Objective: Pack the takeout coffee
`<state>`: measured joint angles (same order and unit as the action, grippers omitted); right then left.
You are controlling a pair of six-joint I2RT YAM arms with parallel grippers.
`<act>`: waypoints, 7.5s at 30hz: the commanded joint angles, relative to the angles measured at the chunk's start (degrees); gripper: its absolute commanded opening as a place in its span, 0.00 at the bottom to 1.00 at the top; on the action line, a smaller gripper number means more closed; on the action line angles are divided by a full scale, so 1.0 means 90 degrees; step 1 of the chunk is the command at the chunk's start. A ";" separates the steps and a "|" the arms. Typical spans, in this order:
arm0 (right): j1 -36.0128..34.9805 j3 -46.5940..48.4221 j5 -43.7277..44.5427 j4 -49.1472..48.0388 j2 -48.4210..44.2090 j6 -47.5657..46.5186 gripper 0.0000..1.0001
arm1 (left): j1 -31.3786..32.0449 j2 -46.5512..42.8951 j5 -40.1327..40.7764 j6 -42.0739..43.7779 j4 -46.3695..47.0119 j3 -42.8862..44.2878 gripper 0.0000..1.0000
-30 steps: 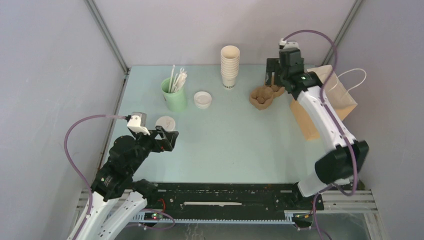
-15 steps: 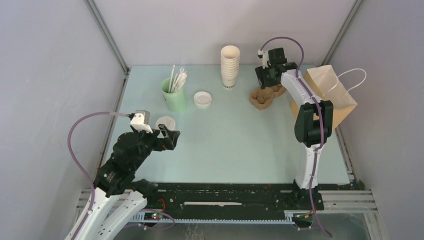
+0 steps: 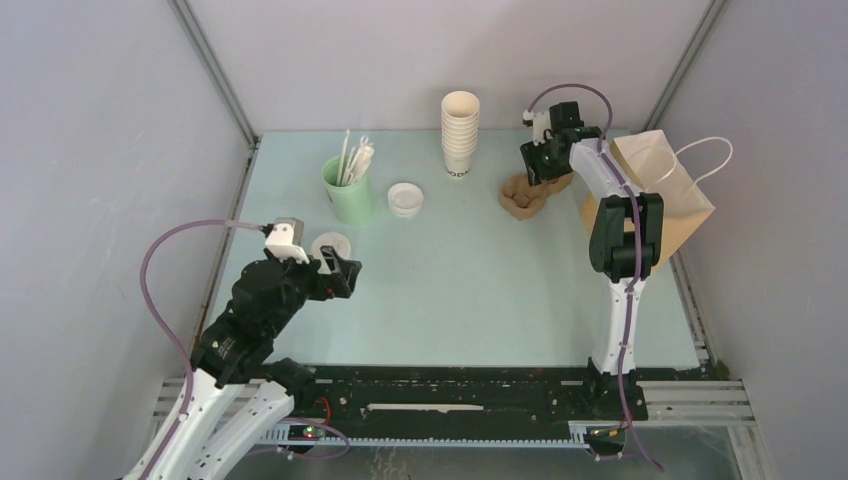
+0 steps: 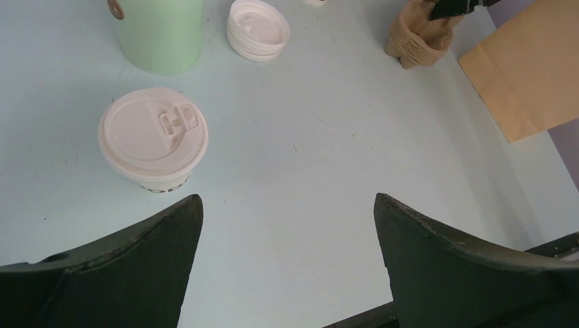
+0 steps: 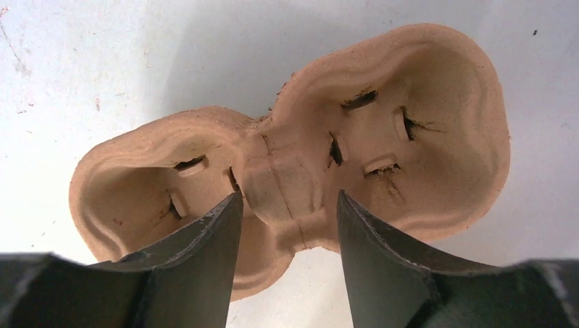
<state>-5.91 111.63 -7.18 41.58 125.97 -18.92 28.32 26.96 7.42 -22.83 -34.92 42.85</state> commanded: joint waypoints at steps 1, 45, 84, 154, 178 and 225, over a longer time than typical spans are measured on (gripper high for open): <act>0.0093 0.0360 -0.0294 0.0115 0.0105 -0.0187 0.58 | -0.0041 0.0041 0.0163 0.0157 0.0072 -0.0047 1.00; -0.0570 0.0098 0.0990 0.0233 -0.0723 0.0049 0.24 | -0.0033 0.0122 0.0098 0.0155 0.0070 -0.0044 1.00; -0.1044 -0.2118 0.0403 -0.1161 -0.3075 0.0360 0.30 | -0.0036 0.0117 -0.0031 0.0159 0.0100 -0.0030 1.00; -0.5508 -0.3324 0.0534 -0.0318 -0.5804 0.0078 0.25 | 0.0519 0.2951 -0.4258 -0.2464 0.2063 0.1215 0.33; -0.5074 -0.4302 0.1011 -0.1052 -0.6523 0.5813 0.79 | 0.0581 0.1823 -0.2528 -0.2060 0.2451 0.0580 0.00; -0.6065 -0.4367 0.1112 -0.1213 -0.6397 0.4537 0.00 | 0.2337 0.2613 -0.1902 0.5910 0.1005 0.2095 0.74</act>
<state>-59.20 69.49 0.27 30.02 69.71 25.41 49.01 50.13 -10.68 27.05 -30.44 63.24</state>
